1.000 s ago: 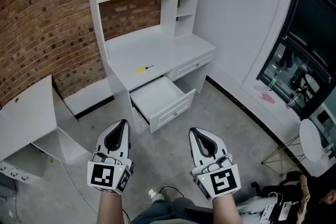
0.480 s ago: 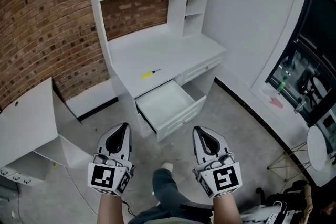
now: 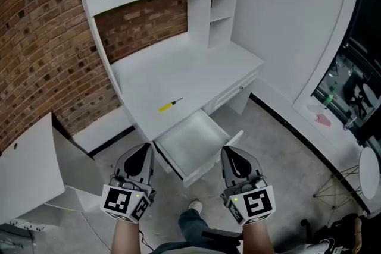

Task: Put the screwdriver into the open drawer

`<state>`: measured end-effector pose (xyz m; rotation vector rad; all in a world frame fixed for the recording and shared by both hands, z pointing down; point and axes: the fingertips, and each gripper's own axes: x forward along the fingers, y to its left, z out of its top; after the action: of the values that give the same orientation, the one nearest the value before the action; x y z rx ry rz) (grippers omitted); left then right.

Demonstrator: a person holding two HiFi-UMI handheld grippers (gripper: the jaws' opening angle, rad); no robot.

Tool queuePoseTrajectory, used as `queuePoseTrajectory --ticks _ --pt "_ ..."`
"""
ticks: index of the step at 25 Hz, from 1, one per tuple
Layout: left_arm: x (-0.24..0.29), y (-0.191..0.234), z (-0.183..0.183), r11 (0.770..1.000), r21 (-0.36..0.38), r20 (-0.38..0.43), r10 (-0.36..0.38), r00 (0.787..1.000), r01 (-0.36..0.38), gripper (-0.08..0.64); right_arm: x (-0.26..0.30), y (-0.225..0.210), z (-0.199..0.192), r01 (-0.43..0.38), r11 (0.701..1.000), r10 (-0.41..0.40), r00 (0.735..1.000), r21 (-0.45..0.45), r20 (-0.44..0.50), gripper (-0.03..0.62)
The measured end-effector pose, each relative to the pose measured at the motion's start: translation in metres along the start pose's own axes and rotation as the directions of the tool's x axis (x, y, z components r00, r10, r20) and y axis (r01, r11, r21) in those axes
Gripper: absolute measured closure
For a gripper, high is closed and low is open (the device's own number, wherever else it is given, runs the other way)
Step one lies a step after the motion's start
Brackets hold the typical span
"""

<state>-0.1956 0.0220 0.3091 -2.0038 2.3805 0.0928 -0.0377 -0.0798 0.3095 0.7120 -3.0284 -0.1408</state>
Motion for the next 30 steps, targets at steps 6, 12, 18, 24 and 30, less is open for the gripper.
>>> queuePoseTrajectory --ticks 6,12,18,24,30 --pt "0.086 0.034 -0.023 0.995 -0.029 -0.081 -0.094 0.992 0.092 0.468 0.071 -0.038 -0.011 0.043 0.999 -0.042 0.999 0.032 -0.018 0.581" --pt "0.141 0.054 -0.058 0.99 -0.033 -0.189 -0.141 0.972 0.137 0.312 0.112 -0.058 -0.033 0.05 0.998 -0.047 0.995 0.038 -0.084 0.58" --pt "0.168 0.065 -0.096 0.979 -0.052 -0.284 -0.202 0.937 0.195 0.223 0.128 -0.066 -0.06 0.083 0.995 -0.073 0.984 0.056 -0.165 0.58" --pt "0.2 0.097 -0.137 0.973 -0.07 -0.366 -0.232 0.901 0.221 0.223 0.148 -0.068 -0.089 0.15 0.986 -0.128 0.962 0.075 -0.242 0.58" --pt "0.234 0.12 -0.19 0.946 -0.086 -0.496 -0.314 0.809 0.314 0.224 0.173 -0.072 -0.115 0.255 0.961 -0.213 0.926 0.102 -0.312 0.58"
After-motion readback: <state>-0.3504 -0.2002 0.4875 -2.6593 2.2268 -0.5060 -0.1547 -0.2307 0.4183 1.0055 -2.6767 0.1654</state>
